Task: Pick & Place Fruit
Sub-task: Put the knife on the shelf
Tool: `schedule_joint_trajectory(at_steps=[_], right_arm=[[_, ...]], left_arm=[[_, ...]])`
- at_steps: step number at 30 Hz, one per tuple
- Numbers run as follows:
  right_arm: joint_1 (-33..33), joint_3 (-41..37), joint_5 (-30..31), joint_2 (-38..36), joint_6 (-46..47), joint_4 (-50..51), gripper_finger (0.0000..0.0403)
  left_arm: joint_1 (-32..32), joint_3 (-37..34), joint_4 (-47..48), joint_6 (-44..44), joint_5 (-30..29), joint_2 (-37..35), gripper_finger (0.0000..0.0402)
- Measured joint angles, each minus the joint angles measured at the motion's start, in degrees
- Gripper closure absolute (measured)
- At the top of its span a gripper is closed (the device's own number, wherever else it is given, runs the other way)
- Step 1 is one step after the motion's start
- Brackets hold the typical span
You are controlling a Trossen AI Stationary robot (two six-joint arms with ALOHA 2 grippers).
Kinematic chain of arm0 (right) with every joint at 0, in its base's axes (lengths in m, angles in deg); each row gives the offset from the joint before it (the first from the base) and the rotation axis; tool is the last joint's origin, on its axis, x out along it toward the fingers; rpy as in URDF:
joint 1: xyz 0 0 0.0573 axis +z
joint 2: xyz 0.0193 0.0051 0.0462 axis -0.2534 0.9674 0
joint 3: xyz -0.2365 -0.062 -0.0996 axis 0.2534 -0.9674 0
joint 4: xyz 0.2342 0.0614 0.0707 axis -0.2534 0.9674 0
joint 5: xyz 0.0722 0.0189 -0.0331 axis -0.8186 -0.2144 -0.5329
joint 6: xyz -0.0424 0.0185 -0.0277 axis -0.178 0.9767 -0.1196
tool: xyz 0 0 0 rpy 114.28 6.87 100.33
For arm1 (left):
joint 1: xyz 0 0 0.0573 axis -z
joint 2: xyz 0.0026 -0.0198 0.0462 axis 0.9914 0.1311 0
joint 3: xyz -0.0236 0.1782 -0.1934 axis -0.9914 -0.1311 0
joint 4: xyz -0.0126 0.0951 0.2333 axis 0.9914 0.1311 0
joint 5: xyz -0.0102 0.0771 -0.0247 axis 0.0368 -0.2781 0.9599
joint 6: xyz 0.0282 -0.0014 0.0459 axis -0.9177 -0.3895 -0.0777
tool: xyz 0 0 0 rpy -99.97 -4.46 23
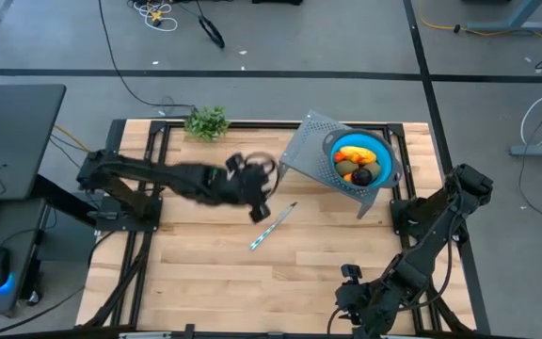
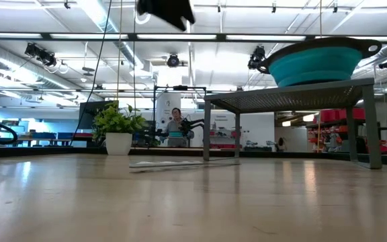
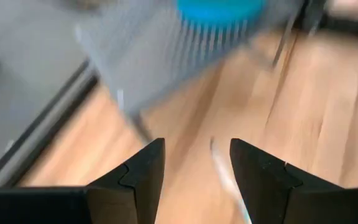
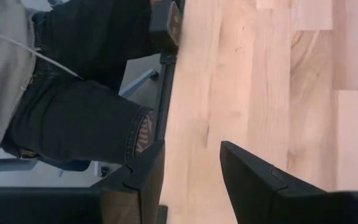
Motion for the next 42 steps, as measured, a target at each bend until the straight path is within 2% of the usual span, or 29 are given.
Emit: schedule_joint_trajectory(at_steps=[3, 5, 10, 16, 21, 27, 32, 35, 42], right_arm=[[0.08, 0.00, 0.07, 0.00, -0.29, -0.17, 0.0238], [0.00, 0.00, 0.50, 0.00, 0.01, -0.45, 0.0238], [-0.06, 0.00, 1.91, 0.00, 0.14, -0.69, 0.0238], [-0.54, 0.00, 1.98, 0.00, -0.76, -0.53, 0.0238], [-0.60, 0.00, 2.54, 0.00, -2.13, -0.29, 0.0238], [-0.74, -0.04, 2.91, 0.03, -2.88, 0.18, 0.0238], [-1.35, -0.07, 3.00, 0.07, -0.84, 1.38, 0.0238], [-1.37, -0.07, 2.94, 0.07, -0.42, 1.21, 0.0238], [-1.35, -0.07, 2.94, 0.07, -1.25, 1.17, 0.0238]], left_arm=[[3.88, -3.85, 2.44, 7.35, -3.91, 0.83, 0.0216], [5.43, -8.25, 2.07, 11.00, -3.46, 0.86, 0.0219], [6.36, -21.26, -7.28, 17.30, 1.62, 0.91, 0.0228], [4.13, -33.71, -28.45, 18.20, 9.99, 0.91, 0.0222], [3.93, -38.71, -37.15, 18.69, 7.02, 3.05, 0.0210], [7.72, -36.87, -43.95, 18.85, 5.19, 9.35, 0.0198], [10.39, -30.55, -37.35, 18.57, 2.49, 12.37, 0.0198], [10.56, -27.59, -28.66, 20.49, 1.44, 13.64, 0.0197], [10.53, -26.33, -29.46, 22.29, 2.71, 18.87, 0.0197]])
